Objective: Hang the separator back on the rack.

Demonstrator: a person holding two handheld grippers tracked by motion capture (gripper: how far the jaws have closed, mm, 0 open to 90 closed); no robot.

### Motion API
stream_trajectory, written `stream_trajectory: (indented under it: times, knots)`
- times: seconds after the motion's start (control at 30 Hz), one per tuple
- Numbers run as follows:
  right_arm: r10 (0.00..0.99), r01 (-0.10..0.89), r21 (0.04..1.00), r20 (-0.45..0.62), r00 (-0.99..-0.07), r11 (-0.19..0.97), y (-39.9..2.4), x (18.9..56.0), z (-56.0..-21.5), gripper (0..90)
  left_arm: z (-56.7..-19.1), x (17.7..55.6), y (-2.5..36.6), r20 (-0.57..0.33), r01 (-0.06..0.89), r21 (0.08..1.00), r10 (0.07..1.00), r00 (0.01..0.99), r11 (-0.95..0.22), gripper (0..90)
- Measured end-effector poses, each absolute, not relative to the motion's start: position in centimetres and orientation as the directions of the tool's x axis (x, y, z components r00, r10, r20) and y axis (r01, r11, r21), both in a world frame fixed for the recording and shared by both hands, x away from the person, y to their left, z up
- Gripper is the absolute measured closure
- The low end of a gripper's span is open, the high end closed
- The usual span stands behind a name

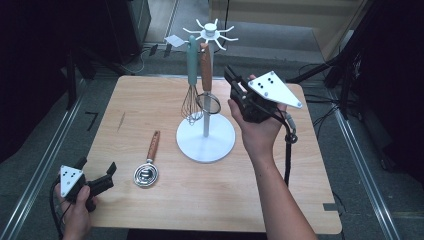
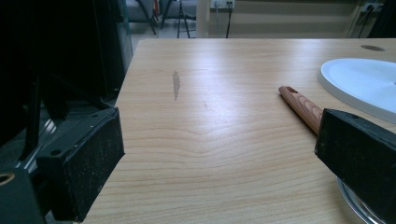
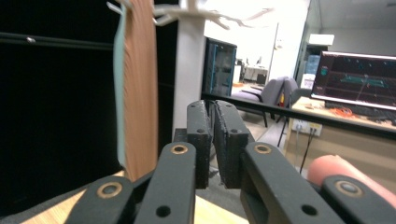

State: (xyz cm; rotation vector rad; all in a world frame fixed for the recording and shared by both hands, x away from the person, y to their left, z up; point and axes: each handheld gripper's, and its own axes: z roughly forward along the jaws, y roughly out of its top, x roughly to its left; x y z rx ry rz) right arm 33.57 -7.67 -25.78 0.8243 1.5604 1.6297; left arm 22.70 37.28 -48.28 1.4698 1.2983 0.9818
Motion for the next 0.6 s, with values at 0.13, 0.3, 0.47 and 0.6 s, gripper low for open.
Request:
stream_trajectory:
  times: [0.13, 0.3, 0.47, 0.6]
  knots:
    - [0.853, -0.034, 0.999, -0.028, -0.521, 0.013, -8.6, 33.1, -27.3, 81.2, -48.3, 22.7, 37.2, 0.001, 0.269, 0.962, 0.992, 0.129, -0.036, 1.5]
    - [0.860, -0.002, 1.000, -0.020, -0.510, 0.023, -9.7, 32.5, -29.0, 78.6, -48.3, 22.7, 37.2, -0.002, 0.273, 0.962, 0.992, 0.126, -0.033, 1.5]
    - [0.859, 0.031, 0.999, 0.001, -0.512, 0.018, -10.7, 32.0, -30.5, 74.1, -48.2, 22.7, 36.9, 0.023, 0.302, 0.951, 0.988, 0.156, -0.070, 1.5]
    - [0.864, 0.064, 0.997, 0.005, -0.503, 0.032, -11.8, 31.4, -32.2, 72.2, -48.1, 22.6, 36.7, 0.024, 0.316, 0.945, 0.984, 0.178, -0.080, 1.5]
